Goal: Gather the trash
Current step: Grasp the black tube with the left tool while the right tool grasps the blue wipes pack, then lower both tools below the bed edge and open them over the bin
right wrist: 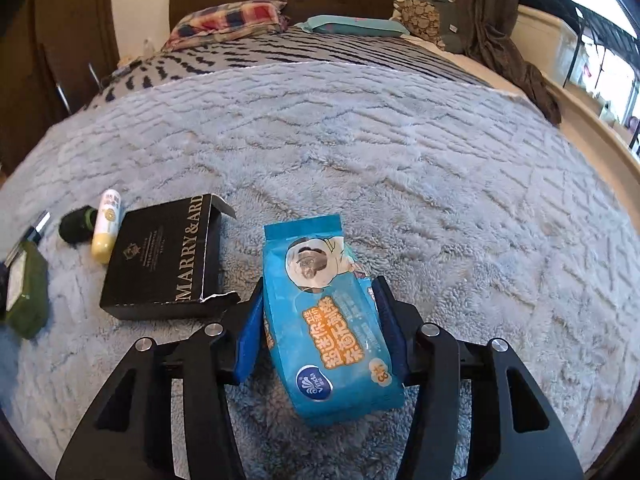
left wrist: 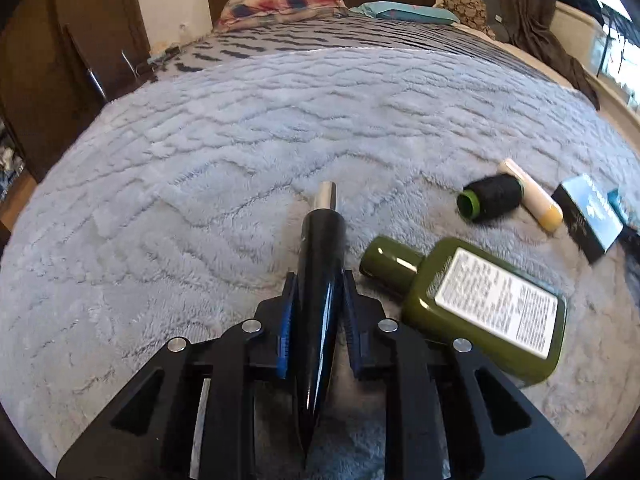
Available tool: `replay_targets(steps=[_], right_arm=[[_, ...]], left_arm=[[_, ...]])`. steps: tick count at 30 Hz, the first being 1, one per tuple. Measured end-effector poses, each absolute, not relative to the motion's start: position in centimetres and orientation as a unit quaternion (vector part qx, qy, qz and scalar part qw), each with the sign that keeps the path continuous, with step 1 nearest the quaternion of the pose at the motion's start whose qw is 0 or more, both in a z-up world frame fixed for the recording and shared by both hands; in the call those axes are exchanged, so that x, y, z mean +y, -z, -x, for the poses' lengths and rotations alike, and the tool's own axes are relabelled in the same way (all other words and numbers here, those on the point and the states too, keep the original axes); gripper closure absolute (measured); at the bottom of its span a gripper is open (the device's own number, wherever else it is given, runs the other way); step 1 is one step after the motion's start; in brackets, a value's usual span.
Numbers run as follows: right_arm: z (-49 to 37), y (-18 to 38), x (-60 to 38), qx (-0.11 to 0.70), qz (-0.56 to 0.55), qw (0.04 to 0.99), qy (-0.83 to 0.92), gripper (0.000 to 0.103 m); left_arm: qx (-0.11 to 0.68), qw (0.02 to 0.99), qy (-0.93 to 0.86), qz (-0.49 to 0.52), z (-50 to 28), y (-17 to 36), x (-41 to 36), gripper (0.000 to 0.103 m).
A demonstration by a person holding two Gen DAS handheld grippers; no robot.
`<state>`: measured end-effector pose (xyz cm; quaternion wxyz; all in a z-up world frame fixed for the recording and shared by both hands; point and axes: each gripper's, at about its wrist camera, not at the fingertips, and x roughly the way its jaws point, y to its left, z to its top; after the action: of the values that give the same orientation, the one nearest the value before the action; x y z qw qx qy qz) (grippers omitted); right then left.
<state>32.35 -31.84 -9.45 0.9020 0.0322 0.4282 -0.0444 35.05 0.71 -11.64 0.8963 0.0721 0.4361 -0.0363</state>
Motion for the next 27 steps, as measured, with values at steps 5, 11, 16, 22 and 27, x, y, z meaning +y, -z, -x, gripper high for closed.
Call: replay_targets(steps=[5, 11, 16, 22, 27], right_arm=[[-30.8, 9.2, -32.1, 0.423, -0.043, 0.904, 0.040, 0.061], [-26.9, 8.9, -31.6, 0.414, -0.049, 0.909, 0.026, 0.066], [-22.4, 8.2, -30.6, 0.401, -0.051, 0.915, 0.004, 0.067], [-15.7, 7.0, -29.4, 0.379, -0.057, 0.923, -0.024, 0.067], [-10.5, 6.2, -28.7, 0.360, -0.059, 0.930, -0.040, 0.067]], left_arm=[[0.436, 0.897, 0.042, -0.062, -33.4, 11.4, 0.9, 0.084], [0.427, 0.900, 0.053, -0.064, -29.2, 11.3, 0.9, 0.084], [0.420, 0.903, 0.073, -0.060, -25.2, 11.0, 0.9, 0.084], [0.410, 0.905, 0.107, -0.032, -18.9, 10.9, 1.0, 0.084], [0.399, 0.908, 0.129, -0.013, -13.6, 11.1, 1.0, 0.084]])
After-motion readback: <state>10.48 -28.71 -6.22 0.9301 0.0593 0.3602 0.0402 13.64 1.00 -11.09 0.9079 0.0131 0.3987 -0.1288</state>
